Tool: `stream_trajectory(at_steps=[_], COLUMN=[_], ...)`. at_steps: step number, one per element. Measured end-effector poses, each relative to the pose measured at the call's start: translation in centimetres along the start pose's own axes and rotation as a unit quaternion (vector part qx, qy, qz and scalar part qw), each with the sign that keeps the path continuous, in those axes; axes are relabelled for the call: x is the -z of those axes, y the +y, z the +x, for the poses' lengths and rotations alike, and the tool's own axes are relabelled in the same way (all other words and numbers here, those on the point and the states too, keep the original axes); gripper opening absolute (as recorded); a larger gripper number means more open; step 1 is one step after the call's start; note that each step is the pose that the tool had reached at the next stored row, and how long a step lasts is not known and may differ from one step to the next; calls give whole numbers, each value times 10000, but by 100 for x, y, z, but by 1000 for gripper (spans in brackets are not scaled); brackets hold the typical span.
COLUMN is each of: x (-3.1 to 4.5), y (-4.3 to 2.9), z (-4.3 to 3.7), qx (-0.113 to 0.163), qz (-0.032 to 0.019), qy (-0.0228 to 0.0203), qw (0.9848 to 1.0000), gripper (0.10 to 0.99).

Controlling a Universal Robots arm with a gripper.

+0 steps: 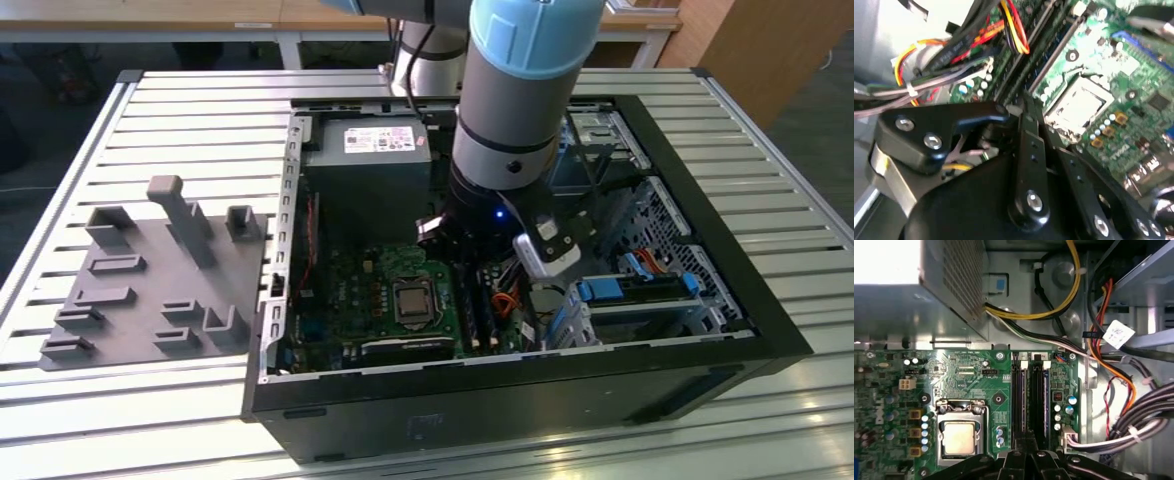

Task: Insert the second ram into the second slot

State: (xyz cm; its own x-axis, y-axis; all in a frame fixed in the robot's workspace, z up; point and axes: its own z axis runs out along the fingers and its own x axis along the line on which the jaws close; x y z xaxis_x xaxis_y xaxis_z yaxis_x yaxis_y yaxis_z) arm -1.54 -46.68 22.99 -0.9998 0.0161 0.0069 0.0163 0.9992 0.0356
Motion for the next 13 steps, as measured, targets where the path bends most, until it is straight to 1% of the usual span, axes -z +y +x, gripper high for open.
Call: stream_trajectory(at_steps=[8, 13], x=[98, 139], y=[3, 5], z=[1, 1], qx=[0, 0], qz=[2, 2], qy=[1, 1], qw=[10000, 10000], gripper=[106, 106])
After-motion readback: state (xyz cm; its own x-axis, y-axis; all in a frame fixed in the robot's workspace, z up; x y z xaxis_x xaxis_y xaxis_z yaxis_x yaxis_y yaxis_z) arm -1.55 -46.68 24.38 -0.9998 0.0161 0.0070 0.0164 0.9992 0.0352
